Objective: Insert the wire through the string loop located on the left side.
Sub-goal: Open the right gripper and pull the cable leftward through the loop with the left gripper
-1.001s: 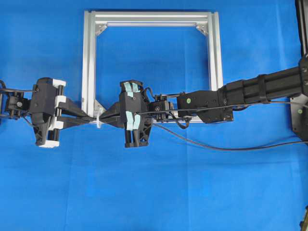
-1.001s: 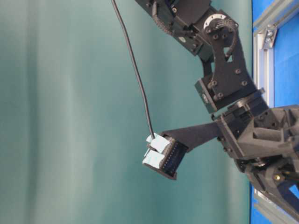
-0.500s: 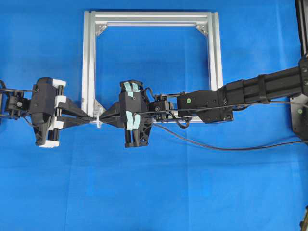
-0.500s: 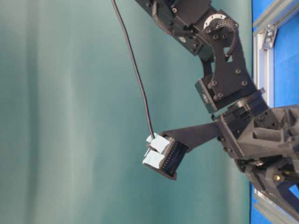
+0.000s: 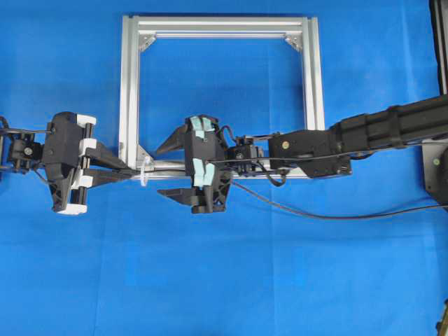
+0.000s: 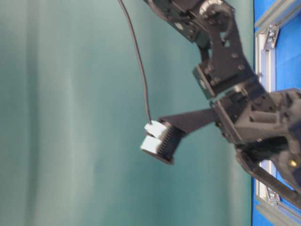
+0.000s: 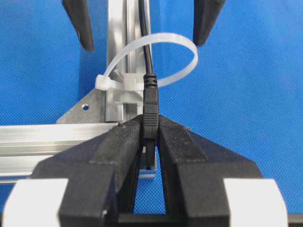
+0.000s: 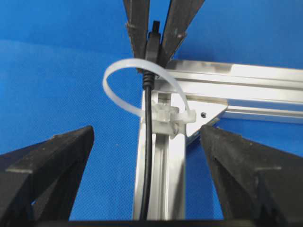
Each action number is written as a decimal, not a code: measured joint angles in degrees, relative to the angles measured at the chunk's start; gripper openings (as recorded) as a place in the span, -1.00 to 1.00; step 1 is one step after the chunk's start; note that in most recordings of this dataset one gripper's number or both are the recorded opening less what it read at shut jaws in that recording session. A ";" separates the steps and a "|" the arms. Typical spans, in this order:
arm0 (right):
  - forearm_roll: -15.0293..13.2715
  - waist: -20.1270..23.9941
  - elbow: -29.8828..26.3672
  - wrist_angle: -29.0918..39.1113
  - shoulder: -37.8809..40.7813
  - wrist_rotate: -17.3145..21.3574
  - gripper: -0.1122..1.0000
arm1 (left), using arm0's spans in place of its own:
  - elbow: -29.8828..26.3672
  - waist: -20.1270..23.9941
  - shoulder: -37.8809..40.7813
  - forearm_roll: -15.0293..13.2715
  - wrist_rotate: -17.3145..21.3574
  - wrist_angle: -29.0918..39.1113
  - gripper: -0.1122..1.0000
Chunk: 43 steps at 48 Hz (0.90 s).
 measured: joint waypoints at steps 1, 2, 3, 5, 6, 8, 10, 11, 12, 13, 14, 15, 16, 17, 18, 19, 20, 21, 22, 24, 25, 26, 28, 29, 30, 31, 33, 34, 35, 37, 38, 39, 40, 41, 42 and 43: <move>0.00 0.00 0.26 0.00 -0.26 0.00 0.84 | 0.00 0.09 0.09 0.09 0.00 0.00 -0.67; 0.00 0.00 0.53 0.00 -0.53 0.00 0.84 | 0.09 0.00 -0.09 0.09 0.00 0.09 -0.67; 0.00 0.00 0.70 0.00 -0.70 0.00 0.84 | 0.09 0.09 -0.18 0.09 0.00 0.09 -0.67; 0.00 0.00 1.14 0.00 -1.05 0.00 0.84 | 0.53 0.09 -0.70 0.00 0.00 0.26 -0.67; 0.00 0.00 1.41 0.00 -1.23 0.00 0.84 | 0.88 0.09 -1.05 0.09 0.09 0.26 -0.67; 0.00 0.00 1.67 -0.09 -1.41 0.00 0.84 | 1.41 0.00 -1.85 0.00 0.09 0.44 -0.67; 0.00 0.00 1.93 -0.18 -1.49 -0.09 0.84 | 2.29 0.09 -2.81 0.00 0.09 0.70 -0.67; 0.00 0.00 2.11 -0.18 -1.58 0.00 0.84 | 2.72 0.09 -3.60 0.00 0.09 0.88 -0.67; 0.00 0.00 2.20 -0.26 -1.58 0.00 0.84 | 3.52 0.00 -4.66 0.00 0.09 1.23 -0.67; 0.00 0.00 2.29 -0.26 -1.67 0.00 0.84 | 4.13 0.09 -5.71 0.09 0.09 1.58 -0.67; 0.09 0.00 2.29 -0.26 -1.67 0.00 0.84 | 4.83 0.09 -6.59 0.00 0.00 2.02 -0.67; 0.00 0.00 2.37 -0.26 -1.76 0.00 0.84 | 5.45 0.00 -7.65 0.00 -0.18 2.37 -0.67; 0.00 0.00 2.37 -0.26 -1.67 0.00 0.84 | 6.06 0.00 -8.88 0.00 -0.18 2.72 -0.67; 0.00 0.00 2.37 -0.26 -1.67 0.00 0.84 | 6.50 0.00 -9.93 0.09 -0.18 3.08 -0.67; 0.00 0.00 2.37 -0.26 -1.67 -0.09 0.84 | 6.94 0.09 -10.99 0.00 -0.18 3.43 -0.67; 0.00 0.00 2.37 -0.26 -1.67 0.00 0.84 | 7.29 0.09 -12.13 0.00 -0.18 3.87 -0.67; 0.00 0.00 2.37 -0.26 -1.67 0.00 0.84 | 7.56 0.00 -13.27 0.00 -0.18 4.39 -0.67; 0.00 0.00 2.29 -0.26 -1.67 0.00 0.84 | 7.91 0.00 -14.59 0.09 -0.18 5.10 -0.67; 0.09 0.00 2.37 -0.26 -1.76 0.00 0.84 | 8.09 0.00 -15.64 0.00 -0.18 5.89 -0.67; 0.09 0.00 2.37 -0.35 -1.67 0.00 0.84 | 8.26 0.09 -18.02 0.09 -0.35 8.00 -0.67; 0.00 0.00 2.37 -0.35 -1.67 0.00 0.84 | 8.26 0.09 -19.25 0.00 -0.53 9.40 -0.67; 0.00 0.00 2.37 -0.35 -1.67 0.00 0.84 | 8.26 0.18 -20.39 0.09 -0.88 10.90 -0.67; 0.00 0.00 2.37 -0.35 -1.67 0.00 0.84 | 8.26 0.18 -23.47 0.09 -1.14 15.21 -0.67; 0.00 -0.09 2.37 -0.35 -1.67 0.00 0.84 | 8.17 0.18 -24.70 0.00 -1.41 17.14 -0.67; 0.00 0.00 2.37 -0.35 -1.67 0.00 0.84 | 8.09 0.18 -26.02 0.00 -1.76 18.90 -0.67; 0.00 0.00 2.37 -0.35 -1.67 0.00 0.84 | 8.09 0.18 -27.33 0.00 -1.93 20.92 -0.67; 0.00 0.00 2.37 -0.35 -1.67 0.00 0.84 | 8.00 0.18 -29.88 0.09 -2.29 24.87 -0.67; 0.00 0.00 2.37 -0.35 -1.67 0.00 0.84 | 7.91 0.18 -31.11 0.00 -2.55 26.72 -0.67; 0.00 -0.09 2.37 -0.35 -1.67 0.00 0.84 | 7.82 0.26 -32.43 0.00 -2.72 28.65 -0.67; 0.00 0.00 2.37 -0.35 -1.67 0.00 0.84 | 7.73 0.26 -35.24 0.00 -2.99 32.08 -0.67; 0.00 -0.09 2.37 -0.35 -1.67 0.00 0.84 | 7.73 0.18 -36.83 0.00 -3.16 33.66 -0.67; 0.09 0.00 2.37 -0.35 -1.67 -0.09 0.84 | 7.73 0.18 -38.32 0.00 -3.34 34.98 -0.67; 0.00 -0.09 2.37 -0.35 -1.67 0.00 0.84 | 7.73 0.18 -39.81 0.09 -3.52 35.95 -0.67; 0.00 0.00 2.37 -0.35 -1.67 0.00 0.84 | 7.73 0.26 -41.92 0.00 -3.52 37.44 -0.67; 0.00 0.00 2.37 -0.35 -1.67 -0.09 0.84 | 7.73 0.18 -43.42 0.09 -3.52 38.14 -0.67; 0.09 0.00 2.37 -0.35 -1.76 0.00 0.84 | 7.65 0.18 -44.91 0.00 -3.52 39.02 -0.67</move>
